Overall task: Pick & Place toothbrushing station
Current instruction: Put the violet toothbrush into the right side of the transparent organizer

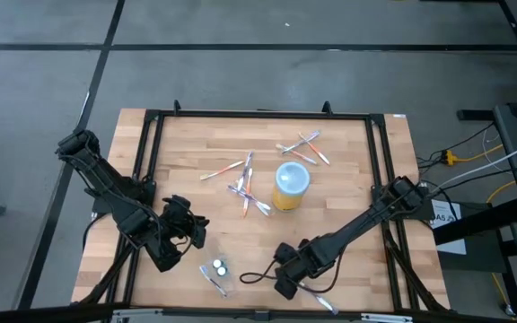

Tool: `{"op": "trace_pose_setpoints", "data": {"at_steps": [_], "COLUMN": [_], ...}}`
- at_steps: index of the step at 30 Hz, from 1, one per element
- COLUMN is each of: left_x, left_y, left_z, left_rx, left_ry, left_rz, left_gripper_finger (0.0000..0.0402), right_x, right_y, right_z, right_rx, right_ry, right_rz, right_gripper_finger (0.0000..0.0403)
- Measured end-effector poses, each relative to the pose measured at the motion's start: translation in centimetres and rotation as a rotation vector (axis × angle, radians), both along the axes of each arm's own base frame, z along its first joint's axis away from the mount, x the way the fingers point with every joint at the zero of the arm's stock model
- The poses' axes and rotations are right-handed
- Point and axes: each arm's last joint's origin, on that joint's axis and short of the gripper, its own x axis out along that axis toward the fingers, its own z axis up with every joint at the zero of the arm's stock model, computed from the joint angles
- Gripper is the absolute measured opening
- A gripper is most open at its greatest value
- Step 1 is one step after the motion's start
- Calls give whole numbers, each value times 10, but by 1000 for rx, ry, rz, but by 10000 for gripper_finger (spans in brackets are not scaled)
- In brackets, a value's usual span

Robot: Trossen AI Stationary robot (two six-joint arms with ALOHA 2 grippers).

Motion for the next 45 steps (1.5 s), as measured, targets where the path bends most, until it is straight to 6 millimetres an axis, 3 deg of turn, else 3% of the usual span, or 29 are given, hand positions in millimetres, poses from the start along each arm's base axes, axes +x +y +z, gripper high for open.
{"op": "trace_pose_setpoints", "data": {"at_steps": [11,16,24,29,31,35,40,45], "left_x": [0,0,0,0,0,0,0,0], "left_y": [0,0,0,0,0,0,0,-1], "left_z": [0,0,0,0,0,0,0,-1], "left_rx": [-10,-10,-9,-6,-6,-6,-15,-24], "left_ry": [6,7,7,10,11,10,14,24], "left_rz": [-4,-4,-5,-5,-5,-5,-4,-10], "left_gripper_finger": [90,90,90,90,90,90,90,90], "right_x": [5,8,9,11,17,39,64,69], "right_y": [2,-1,-2,-3,-2,0,0,-2], "right_z": [-9,-9,-8,-3,11,57,134,203], "right_rx": [11,1,-1,-27,-56,-126,-259,-344], "right_ry": [-16,-28,-37,-70,-142,-347,-617,-827], "right_rz": [-22,-41,-20,0,14,77,137,160], "right_gripper_finger": [141,103,11,4,3,2,1,1]}}
